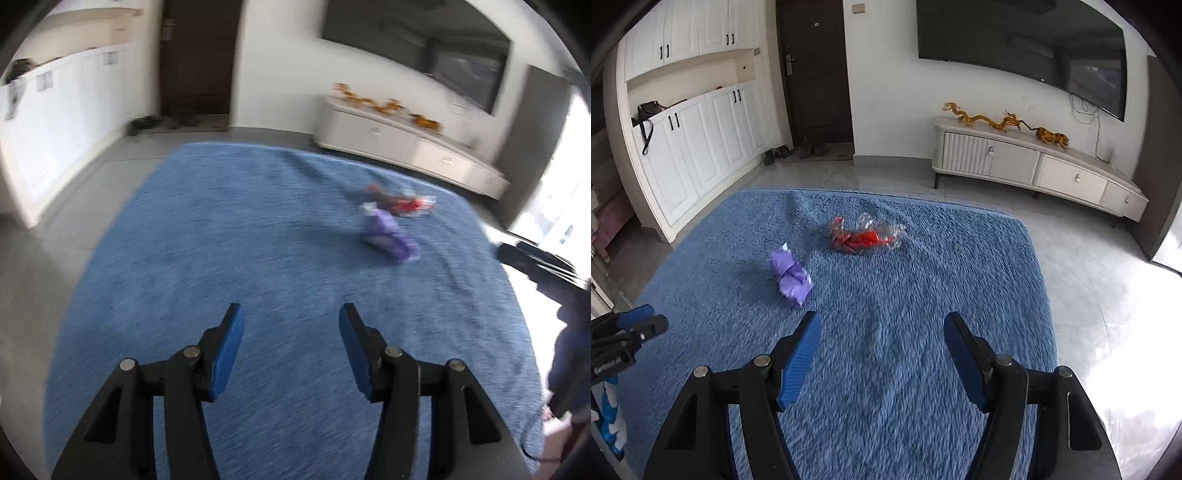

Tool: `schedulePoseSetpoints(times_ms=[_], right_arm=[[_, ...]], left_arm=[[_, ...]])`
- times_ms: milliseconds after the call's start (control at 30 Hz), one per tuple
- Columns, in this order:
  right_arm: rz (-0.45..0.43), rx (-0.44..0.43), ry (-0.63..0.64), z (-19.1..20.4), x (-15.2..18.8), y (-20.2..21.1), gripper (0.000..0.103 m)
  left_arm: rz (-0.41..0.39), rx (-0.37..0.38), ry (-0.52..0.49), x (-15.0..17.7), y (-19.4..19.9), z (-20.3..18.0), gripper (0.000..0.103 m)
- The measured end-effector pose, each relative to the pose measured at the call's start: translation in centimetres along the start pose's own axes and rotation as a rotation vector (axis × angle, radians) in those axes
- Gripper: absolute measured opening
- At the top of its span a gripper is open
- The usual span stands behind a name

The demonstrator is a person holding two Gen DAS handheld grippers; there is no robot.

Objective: Collect trash
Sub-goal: 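Grasp the purple wrapper with the left tool while the right tool grasps the red-and-clear wrapper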

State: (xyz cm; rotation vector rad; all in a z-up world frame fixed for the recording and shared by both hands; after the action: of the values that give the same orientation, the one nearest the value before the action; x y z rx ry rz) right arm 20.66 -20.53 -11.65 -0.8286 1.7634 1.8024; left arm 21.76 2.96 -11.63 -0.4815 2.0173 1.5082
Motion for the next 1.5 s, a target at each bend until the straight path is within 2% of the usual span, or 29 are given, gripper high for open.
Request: schedulePoseSetpoints(times_ms=[67,233,400,600,667,733,767,800,900,1167,1300,1500], right_arm=[[0.002,-0.008,0.020,-0.2,-0.9,-1.1,0.068],[0.019,-0.056,0.051,-0.7,-3.7,-4.9,0.069],[0.026,-0.113,-0.007,-1.5,-5.9,-9.0,0.069],[0.052,-0.212,-0.146,-2.8,-7.1,-13.7,0.069],[0.068,-0.243,-0.154,-2.6,-6.8,-14.2,0.053],[0.080,-0.262,-0.129,-2.1,-6.1,-14.3,0.028],[0.079,-0.265,-0.112,-1.9,-5.9,-14.2,0.023],[0.079,-0.276,-0.104,-1.7,-5.5,-13.9,0.011],[0.062,-0.292,-0.102,-1.6,-4.5,-12.2,0.005],[-0.005,-0.286,-0.102,-2.7,-1.7,-3.5,0.004],[-0.047,-0.279,-0.104,-2.7,-1.9,0.1,0.004],[-0.116,-0.258,-0.131,-3.9,-1.8,5.7,0.004]], left_arm=[[0.018,0.056,-0.026,-0.9,-1.1,-1.8,0.053],[0.055,0.128,-0.060,-3.6,-4.9,-5.6,0.057],[0.088,0.106,-0.092,-5.6,-9.6,-7.8,0.057],[0.111,0.133,-0.059,-6.7,-12.8,-8.4,0.055],[0.105,0.132,-0.071,-6.2,-13.0,-8.5,0.046],[0.084,0.124,-0.088,-5.8,-12.6,-8.5,0.045],[0.079,0.125,-0.094,-5.5,-12.3,-8.6,0.042],[0.065,0.121,-0.096,-5.4,-12.1,-8.5,0.042],[0.042,0.118,-0.096,-4.7,-10.2,-8.4,0.039],[-0.013,0.114,-0.088,-3.0,-4.0,-8.6,0.038],[-0.042,0.109,-0.077,-2.5,-1.1,-8.9,0.038],[-0.100,0.113,-0.105,-3.0,3.0,-11.3,0.038]])
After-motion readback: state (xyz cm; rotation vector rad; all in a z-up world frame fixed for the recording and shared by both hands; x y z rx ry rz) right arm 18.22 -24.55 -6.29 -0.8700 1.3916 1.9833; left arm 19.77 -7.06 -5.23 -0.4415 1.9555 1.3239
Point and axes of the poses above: each gripper's, at about its wrist camera, not at the fingertips, and y roughly against the way its jaws point, z to its left, x to its underside, the point moved 8 cm from there along -y, roughly the way its jaws point, and after that the axes turned 3 degrees about y, right-handed, at the moved point
